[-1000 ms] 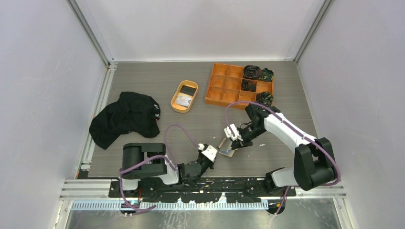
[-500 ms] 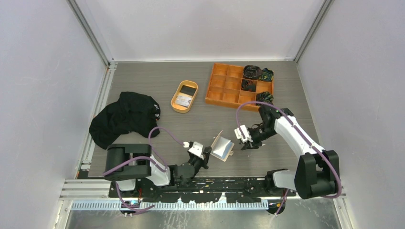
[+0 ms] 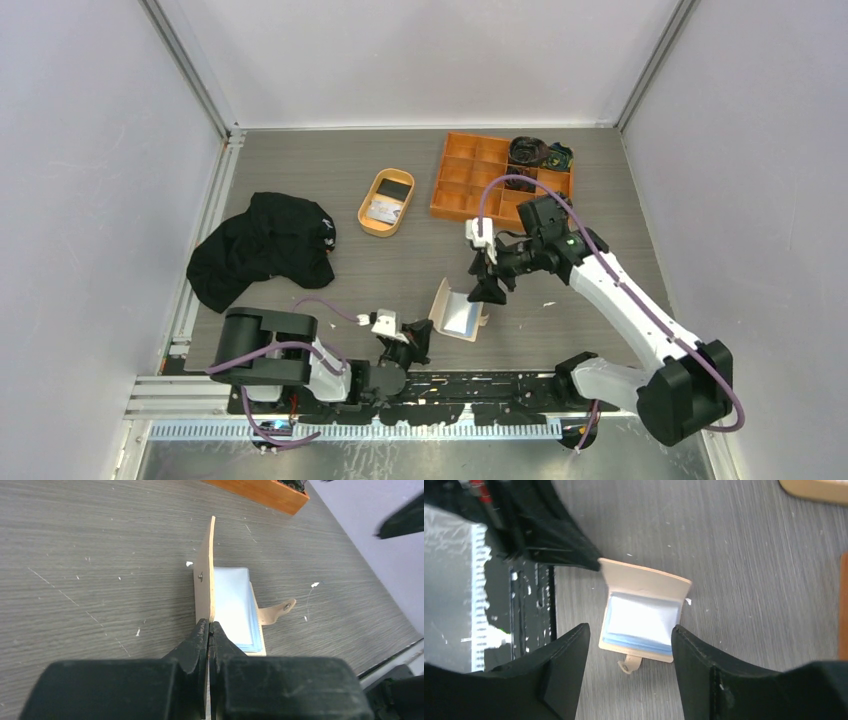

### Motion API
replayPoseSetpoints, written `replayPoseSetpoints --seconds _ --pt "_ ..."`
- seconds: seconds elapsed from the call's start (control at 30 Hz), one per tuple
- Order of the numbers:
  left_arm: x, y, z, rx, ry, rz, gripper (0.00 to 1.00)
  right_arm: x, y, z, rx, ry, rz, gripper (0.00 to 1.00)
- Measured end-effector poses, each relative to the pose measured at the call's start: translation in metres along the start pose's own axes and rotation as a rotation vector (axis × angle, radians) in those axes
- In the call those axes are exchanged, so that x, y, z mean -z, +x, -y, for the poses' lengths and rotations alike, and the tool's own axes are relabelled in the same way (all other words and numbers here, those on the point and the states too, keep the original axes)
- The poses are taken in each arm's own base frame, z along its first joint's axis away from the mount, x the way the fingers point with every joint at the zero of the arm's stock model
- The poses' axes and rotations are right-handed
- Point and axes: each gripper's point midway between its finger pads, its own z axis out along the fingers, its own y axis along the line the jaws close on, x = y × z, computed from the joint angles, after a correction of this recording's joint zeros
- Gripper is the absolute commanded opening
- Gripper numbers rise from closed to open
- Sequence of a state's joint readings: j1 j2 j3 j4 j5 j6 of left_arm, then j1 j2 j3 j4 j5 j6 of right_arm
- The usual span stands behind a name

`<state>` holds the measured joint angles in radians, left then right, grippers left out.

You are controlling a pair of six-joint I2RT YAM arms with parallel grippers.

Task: Put the credit cards into the card holder
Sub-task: Open the card holder at the center of the board.

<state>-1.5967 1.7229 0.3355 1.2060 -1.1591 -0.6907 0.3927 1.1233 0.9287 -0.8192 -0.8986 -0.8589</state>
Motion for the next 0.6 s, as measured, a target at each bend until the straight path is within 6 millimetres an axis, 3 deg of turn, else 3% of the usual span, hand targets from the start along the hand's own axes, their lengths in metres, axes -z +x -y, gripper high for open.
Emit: replayPoseSetpoints --seconds 0.1,0.27,0.47,0.6 --pt "0.003 0.001 0.001 0.061 -0.002 -0.003 0.0 -0.011 0.01 0.017 -0.106 0.061 -0.025 0.42" --pt "0.005 0.009 -0.004 0.147 -0.026 -0.024 0.0 -0.025 0.048 0.024 -0.217 0.118 -0.094 0.21" --pt "0.008 0.018 -0.013 0.193 -0.059 -0.051 0.0 -0.056 0.077 0.034 -0.318 0.109 -0.243 0.15" --pt "0.009 0.022 -0.017 0.21 -0.086 -0.074 0.0 -0.079 0.085 0.032 -0.341 0.091 -0.319 0.15"
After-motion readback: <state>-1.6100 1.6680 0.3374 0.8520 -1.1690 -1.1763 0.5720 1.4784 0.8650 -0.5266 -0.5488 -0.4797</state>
